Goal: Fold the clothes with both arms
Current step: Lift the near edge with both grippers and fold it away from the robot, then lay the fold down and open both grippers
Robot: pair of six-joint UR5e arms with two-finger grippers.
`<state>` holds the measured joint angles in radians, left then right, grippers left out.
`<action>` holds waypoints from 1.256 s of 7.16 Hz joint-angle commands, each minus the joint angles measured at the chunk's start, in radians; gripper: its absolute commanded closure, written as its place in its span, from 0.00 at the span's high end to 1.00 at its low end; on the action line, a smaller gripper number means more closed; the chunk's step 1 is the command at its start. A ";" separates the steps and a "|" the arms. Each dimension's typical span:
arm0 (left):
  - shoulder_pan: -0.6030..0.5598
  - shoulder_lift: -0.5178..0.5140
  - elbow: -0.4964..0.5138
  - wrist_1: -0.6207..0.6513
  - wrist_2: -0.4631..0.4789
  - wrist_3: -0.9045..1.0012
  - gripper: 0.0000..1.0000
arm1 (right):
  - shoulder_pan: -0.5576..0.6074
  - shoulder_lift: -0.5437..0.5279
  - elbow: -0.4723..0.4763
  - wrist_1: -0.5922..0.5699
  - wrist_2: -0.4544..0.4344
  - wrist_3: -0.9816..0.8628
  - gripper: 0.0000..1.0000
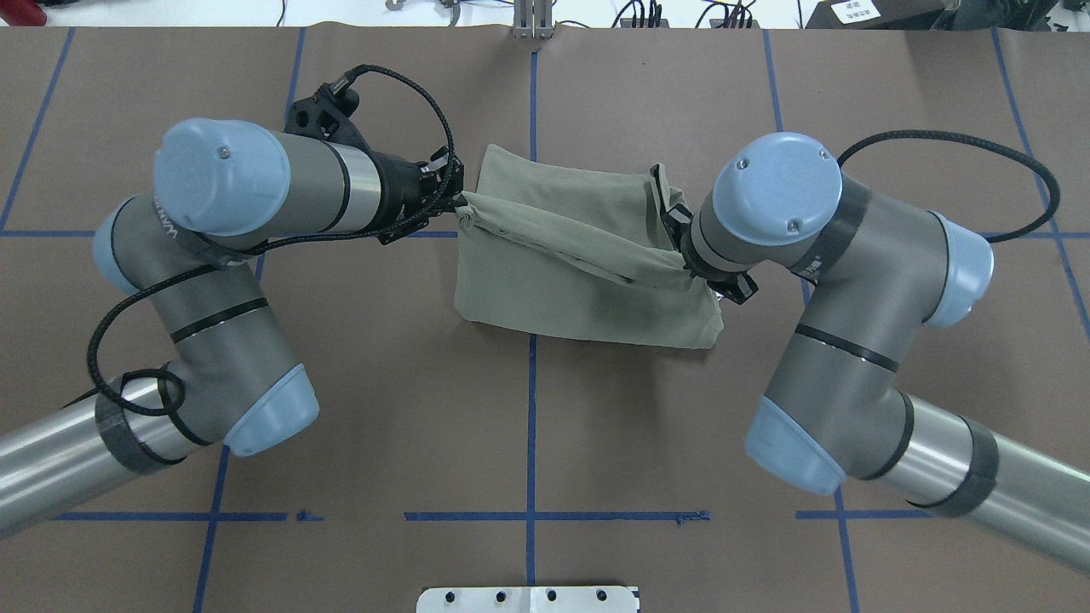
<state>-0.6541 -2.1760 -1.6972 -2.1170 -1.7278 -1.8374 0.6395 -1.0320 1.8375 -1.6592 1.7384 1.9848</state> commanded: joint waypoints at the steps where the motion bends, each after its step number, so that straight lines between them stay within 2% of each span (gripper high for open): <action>1: -0.015 -0.097 0.199 -0.089 0.007 0.009 0.00 | 0.055 0.116 -0.237 0.102 0.030 -0.044 0.00; 2: -0.015 -0.125 0.276 -0.127 0.013 0.038 0.00 | 0.066 0.131 -0.279 0.108 0.044 -0.101 0.00; 3: -0.016 -0.154 0.368 -0.189 0.058 0.068 0.00 | 0.101 0.133 -0.325 0.151 0.091 -0.179 0.00; 4: -0.024 -0.236 0.530 -0.233 0.132 0.128 0.00 | 0.159 0.151 -0.448 0.270 0.146 -0.266 0.10; 5: -0.071 -0.263 0.591 -0.253 0.134 0.224 0.42 | 0.190 0.179 -0.543 0.345 0.171 -0.414 0.99; 6: -0.115 -0.260 0.594 -0.253 0.132 0.298 0.78 | 0.216 0.190 -0.578 0.351 0.173 -0.583 1.00; 7: -0.122 -0.257 0.590 -0.256 0.128 0.302 1.00 | 0.259 0.190 -0.577 0.351 0.175 -0.710 1.00; 8: -0.124 -0.219 0.562 -0.259 0.125 0.308 1.00 | 0.282 0.188 -0.578 0.349 0.168 -0.740 1.00; 9: -0.134 -0.167 0.501 -0.265 0.081 0.370 1.00 | 0.311 0.181 -0.578 0.349 0.176 -0.780 1.00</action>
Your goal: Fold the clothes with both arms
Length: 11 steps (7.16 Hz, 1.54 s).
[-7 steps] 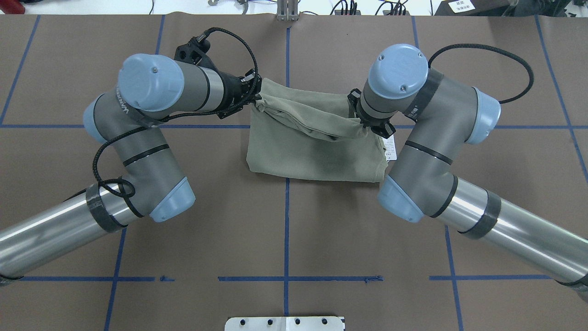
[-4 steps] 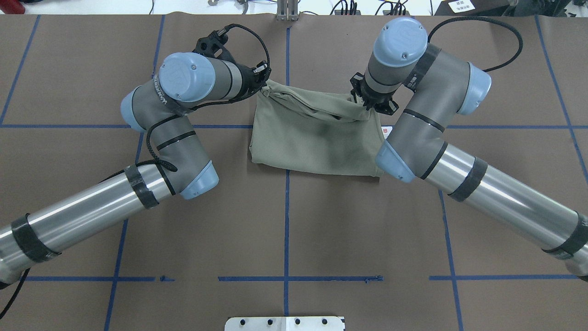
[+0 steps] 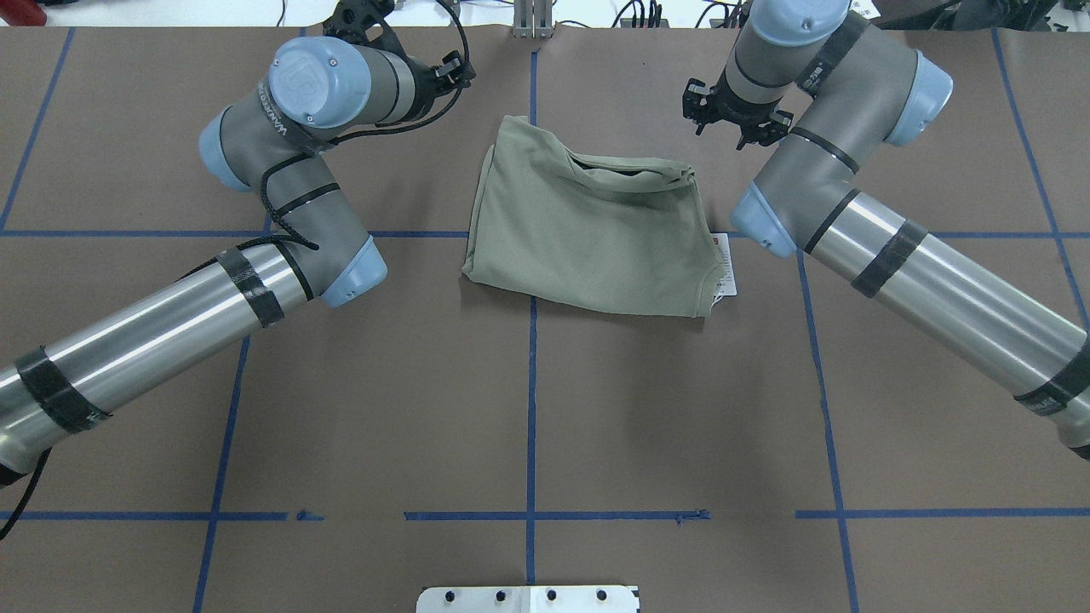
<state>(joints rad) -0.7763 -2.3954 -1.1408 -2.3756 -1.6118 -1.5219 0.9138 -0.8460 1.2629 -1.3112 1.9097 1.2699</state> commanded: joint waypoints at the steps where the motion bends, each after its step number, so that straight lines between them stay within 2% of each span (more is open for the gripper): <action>1: -0.043 0.094 -0.097 -0.004 -0.122 0.128 1.00 | 0.059 -0.008 -0.003 -0.002 0.014 -0.084 1.00; 3: -0.086 0.200 -0.206 0.006 -0.212 0.288 1.00 | 0.112 -0.047 0.012 0.000 0.124 -0.104 1.00; 4: -0.122 0.244 -0.250 0.009 -0.249 0.371 1.00 | 0.144 -0.094 0.048 0.001 0.136 -0.109 1.00; 5: -0.174 0.310 -0.304 0.013 -0.337 0.475 1.00 | 0.193 -0.157 0.112 -0.009 0.159 -0.197 1.00; 6: -0.242 0.385 -0.345 0.016 -0.426 0.605 1.00 | 0.267 -0.236 0.162 -0.013 0.239 -0.325 1.00; 8: -0.393 0.517 -0.361 0.042 -0.583 0.924 1.00 | 0.414 -0.394 0.190 -0.013 0.372 -0.653 1.00; 9: -0.468 0.550 -0.375 0.126 -0.650 1.068 1.00 | 0.469 -0.468 0.191 -0.013 0.396 -0.807 1.00; 10: -0.542 0.583 -0.407 0.248 -0.675 1.208 1.00 | 0.522 -0.523 0.193 -0.017 0.397 -0.920 1.00; 11: -0.581 0.619 -0.442 0.406 -0.689 1.361 1.00 | 0.571 -0.534 0.194 -0.078 0.425 -1.019 1.00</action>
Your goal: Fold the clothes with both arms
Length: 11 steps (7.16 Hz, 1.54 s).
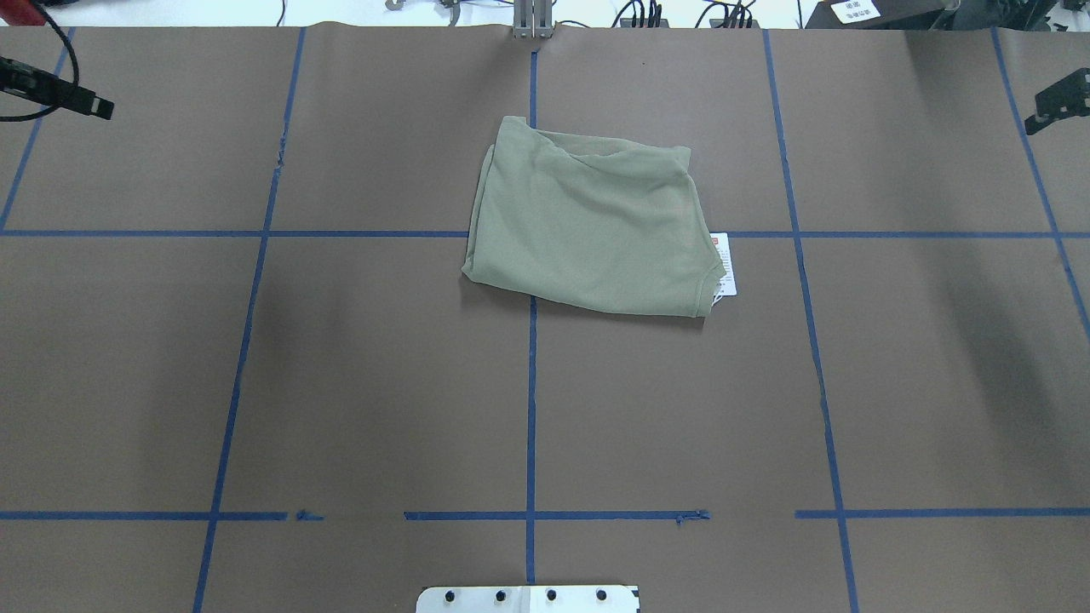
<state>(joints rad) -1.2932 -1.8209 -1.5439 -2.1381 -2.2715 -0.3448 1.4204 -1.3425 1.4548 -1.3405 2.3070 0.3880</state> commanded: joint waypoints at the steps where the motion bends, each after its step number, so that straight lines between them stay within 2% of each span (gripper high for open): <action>1: -0.092 0.070 -0.044 0.260 -0.032 0.258 1.00 | 0.099 -0.038 0.024 -0.145 0.034 -0.235 1.00; 2: -0.138 0.137 -0.086 0.349 -0.042 0.285 1.00 | 0.121 -0.038 0.060 -0.257 0.020 -0.317 1.00; 3: -0.158 0.161 -0.125 0.462 -0.055 0.285 1.00 | 0.121 -0.047 0.074 -0.288 0.003 -0.346 1.00; 4: -0.184 0.187 -0.134 0.513 -0.056 0.324 1.00 | 0.120 -0.059 0.075 -0.287 0.000 -0.347 1.00; 5: -0.245 0.216 -0.133 0.514 -0.054 0.460 1.00 | 0.118 -0.067 0.079 -0.287 -0.001 -0.347 1.00; 6: -0.251 0.238 -0.142 0.511 -0.048 0.492 1.00 | 0.118 -0.085 0.093 -0.286 -0.011 -0.347 1.00; 8: -0.250 0.264 -0.174 0.503 -0.045 0.489 1.00 | 0.117 -0.141 0.151 -0.282 -0.009 -0.345 1.00; 11: -0.242 0.256 -0.162 0.511 -0.031 0.484 1.00 | 0.117 -0.153 0.154 -0.282 0.006 -0.344 1.00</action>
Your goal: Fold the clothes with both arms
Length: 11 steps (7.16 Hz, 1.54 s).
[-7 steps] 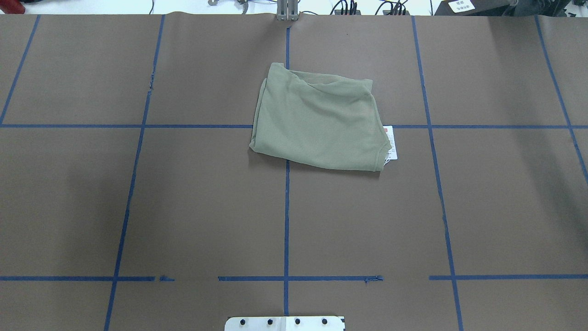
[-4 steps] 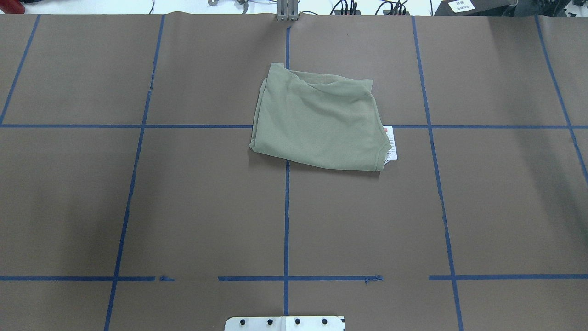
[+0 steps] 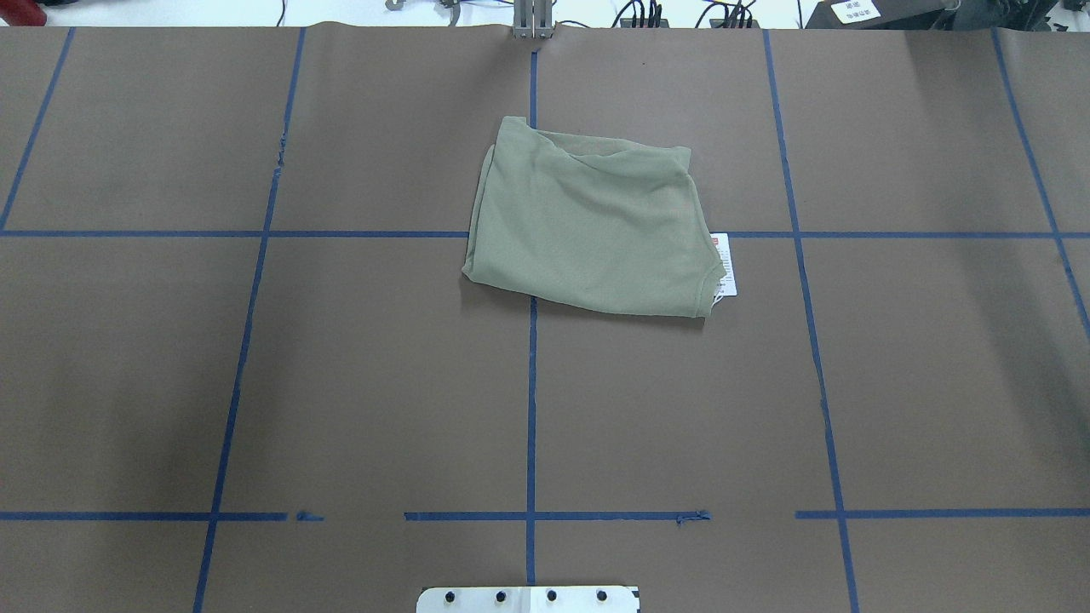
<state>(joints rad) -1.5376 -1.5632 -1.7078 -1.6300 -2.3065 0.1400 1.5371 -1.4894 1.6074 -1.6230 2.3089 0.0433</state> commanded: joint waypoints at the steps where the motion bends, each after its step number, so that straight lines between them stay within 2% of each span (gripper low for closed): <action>1: 0.002 0.000 0.002 0.005 0.004 0.000 1.00 | 0.000 -0.008 0.002 0.000 0.004 0.001 1.00; 11: 0.002 0.012 0.016 0.010 0.001 0.001 1.00 | -0.032 -0.046 0.019 0.002 0.007 0.000 1.00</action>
<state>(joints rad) -1.5369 -1.5553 -1.6928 -1.6201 -2.3056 0.1410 1.5074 -1.5349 1.6268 -1.6214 2.3163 0.0429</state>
